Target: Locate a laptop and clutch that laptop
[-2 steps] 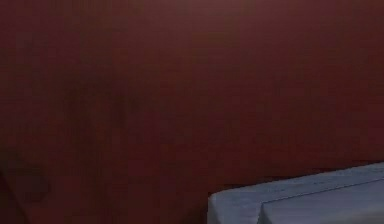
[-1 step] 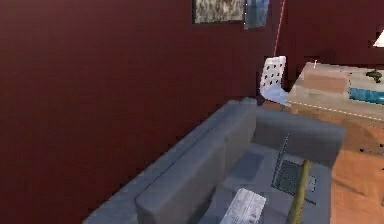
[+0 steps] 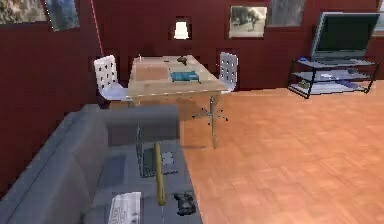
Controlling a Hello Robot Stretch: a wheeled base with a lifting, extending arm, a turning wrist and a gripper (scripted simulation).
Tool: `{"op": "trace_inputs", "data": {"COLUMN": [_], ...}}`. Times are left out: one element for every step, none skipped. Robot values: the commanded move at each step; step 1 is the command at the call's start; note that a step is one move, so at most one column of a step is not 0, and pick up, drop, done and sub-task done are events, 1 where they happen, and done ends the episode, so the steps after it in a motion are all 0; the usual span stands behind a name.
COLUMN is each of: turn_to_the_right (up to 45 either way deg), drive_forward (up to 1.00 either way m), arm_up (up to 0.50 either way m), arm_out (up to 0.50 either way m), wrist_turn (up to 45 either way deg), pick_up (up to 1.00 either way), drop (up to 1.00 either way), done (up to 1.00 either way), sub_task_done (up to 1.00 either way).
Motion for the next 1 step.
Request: {"op": "trace_inputs", "data": {"turn_to_the_right": [45.0], "drive_forward": [0.0], "arm_up": [0.0], "arm_out": [0.0], "wrist_turn": [0.0], "pick_up": [0.0], "drop": [0.0], "done": [0.0], "sub_task_done": [0.0]}}
